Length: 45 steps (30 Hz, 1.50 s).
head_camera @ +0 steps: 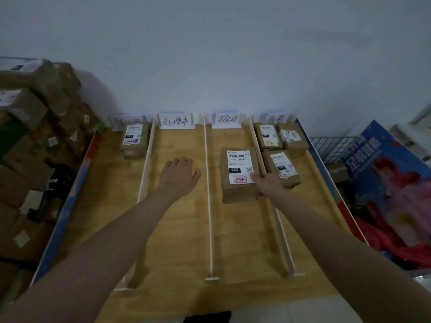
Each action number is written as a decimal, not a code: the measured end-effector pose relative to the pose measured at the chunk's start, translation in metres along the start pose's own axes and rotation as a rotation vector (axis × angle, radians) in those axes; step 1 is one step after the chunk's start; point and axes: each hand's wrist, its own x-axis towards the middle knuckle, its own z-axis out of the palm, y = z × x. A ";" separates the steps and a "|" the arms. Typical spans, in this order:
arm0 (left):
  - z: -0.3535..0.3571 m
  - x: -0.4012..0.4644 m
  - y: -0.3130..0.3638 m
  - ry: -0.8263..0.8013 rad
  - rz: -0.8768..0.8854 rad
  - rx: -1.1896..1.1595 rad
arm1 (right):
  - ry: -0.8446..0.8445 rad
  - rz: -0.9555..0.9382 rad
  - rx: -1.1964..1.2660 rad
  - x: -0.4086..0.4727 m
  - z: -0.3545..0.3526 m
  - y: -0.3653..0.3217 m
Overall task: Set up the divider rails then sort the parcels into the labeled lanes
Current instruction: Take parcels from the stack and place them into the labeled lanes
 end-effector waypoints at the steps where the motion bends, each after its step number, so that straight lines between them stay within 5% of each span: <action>1: 0.004 0.010 0.001 -0.008 0.000 -0.003 | -0.005 0.004 -0.001 0.012 0.001 -0.002; 25: 0.103 0.233 -0.024 -0.090 -0.101 -0.105 | -0.035 0.039 -0.025 0.291 0.095 -0.072; 45: 0.126 0.240 -0.029 -0.128 -0.147 -0.082 | -0.027 0.061 0.058 0.329 0.115 -0.077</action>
